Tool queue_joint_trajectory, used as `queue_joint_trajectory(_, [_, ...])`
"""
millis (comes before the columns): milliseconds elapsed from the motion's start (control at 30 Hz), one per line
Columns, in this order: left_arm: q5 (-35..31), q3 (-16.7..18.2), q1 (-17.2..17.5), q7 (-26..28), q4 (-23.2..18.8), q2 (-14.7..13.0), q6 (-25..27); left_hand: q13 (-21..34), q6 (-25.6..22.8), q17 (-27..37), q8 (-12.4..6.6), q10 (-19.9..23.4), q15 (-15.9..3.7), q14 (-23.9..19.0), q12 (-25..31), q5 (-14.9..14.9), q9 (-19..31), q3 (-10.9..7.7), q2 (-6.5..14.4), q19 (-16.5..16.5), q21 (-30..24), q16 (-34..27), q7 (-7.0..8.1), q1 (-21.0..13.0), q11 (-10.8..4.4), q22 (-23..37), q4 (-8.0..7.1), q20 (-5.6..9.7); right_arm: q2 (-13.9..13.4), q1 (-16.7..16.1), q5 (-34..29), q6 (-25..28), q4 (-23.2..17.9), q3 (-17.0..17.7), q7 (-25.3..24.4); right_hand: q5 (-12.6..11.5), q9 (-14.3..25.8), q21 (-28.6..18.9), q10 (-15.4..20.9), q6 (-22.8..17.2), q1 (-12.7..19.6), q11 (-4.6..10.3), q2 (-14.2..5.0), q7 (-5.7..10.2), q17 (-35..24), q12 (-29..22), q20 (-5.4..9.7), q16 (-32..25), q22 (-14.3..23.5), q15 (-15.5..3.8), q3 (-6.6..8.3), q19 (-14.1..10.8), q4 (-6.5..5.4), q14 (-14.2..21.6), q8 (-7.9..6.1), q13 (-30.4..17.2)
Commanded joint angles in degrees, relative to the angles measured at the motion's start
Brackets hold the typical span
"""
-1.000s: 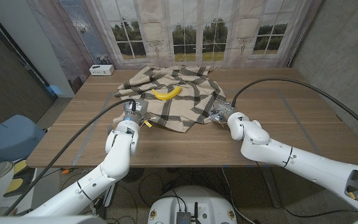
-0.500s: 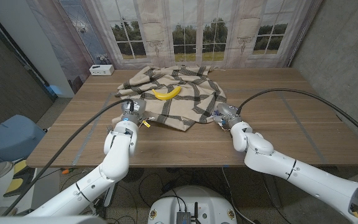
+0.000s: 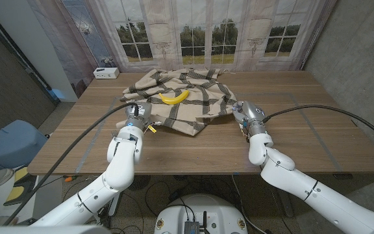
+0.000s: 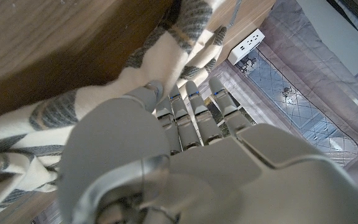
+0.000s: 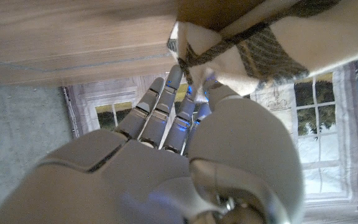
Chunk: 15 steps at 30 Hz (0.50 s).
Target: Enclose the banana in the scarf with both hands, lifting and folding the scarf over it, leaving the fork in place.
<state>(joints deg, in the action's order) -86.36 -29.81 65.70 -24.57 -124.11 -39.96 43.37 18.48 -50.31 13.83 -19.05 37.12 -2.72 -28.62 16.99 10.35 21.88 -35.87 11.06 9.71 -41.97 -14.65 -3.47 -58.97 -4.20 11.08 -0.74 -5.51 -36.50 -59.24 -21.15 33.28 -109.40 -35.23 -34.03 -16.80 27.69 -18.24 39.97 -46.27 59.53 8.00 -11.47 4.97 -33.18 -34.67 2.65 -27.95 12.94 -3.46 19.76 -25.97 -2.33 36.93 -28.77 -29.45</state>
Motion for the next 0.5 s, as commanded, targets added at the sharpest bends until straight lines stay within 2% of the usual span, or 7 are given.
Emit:
queue_joint_trajectory(33, [1.4,1.3,1.1,-0.9,-4.5,0.3,-2.1,0.6,0.6,0.4,-6.4,2.5,-3.48,-0.6,0.7,0.6,0.9,-1.01,0.8,0.3,-0.5,-0.6,0.27,-0.5,-1.67,0.1,-0.6,0.23,3.1,-7.2,5.1,-8.1,0.6,8.4,-13.6,-0.6,2.1,-0.7,-0.8,1.1,-0.7,0.0,0.08,0.1,-0.7,-0.9,1.13,0.7,0.3,-8.95,0.36,0.4,-0.93,-0.3,-1.62,-1.6])
queue_joint_trajectory(233, [2.5,1.9,1.4,-2.4,-7.2,0.4,-4.0,1.1,0.6,0.9,-7.51,3.0,-3.79,-1.4,1.1,0.8,1.9,-1.41,0.7,0.4,-0.8,-1.0,0.15,-0.5,-1.81,0.1,-0.92,0.32,3.4,-8.5,5.3,-9.9,0.9,9.6,-16.1,-0.8,3.5,-1.0,-1.1,1.7,-0.8,-0.1,0.15,0.07,-1.1,-1.6,1.15,1.4,0.3,-9.05,0.66,0.5,-1.25,-0.6,-2.84,-2.7])
queue_joint_trajectory(500, [9.3,4.3,2.5,-5.7,-13.0,-0.2,-7.0,2.0,0.9,1.6,-9.24,3.6,-3.84,-1.2,1.8,0.9,3.7,-1.77,0.5,0.1,-1.1,-1.1,-0.61,-0.8,-1.92,0.2,-0.75,0.44,4.0,-11.1,5.3,-11.7,0.8,11.7,-20.0,-1.1,5.2,-1.3,-2.0,2.6,-0.8,0.2,0.29,0.31,-1.5,-2.2,1.32,2.5,0.3,-9.07,0.97,0.8,-1.56,-1.2,-4.38,-4.1])
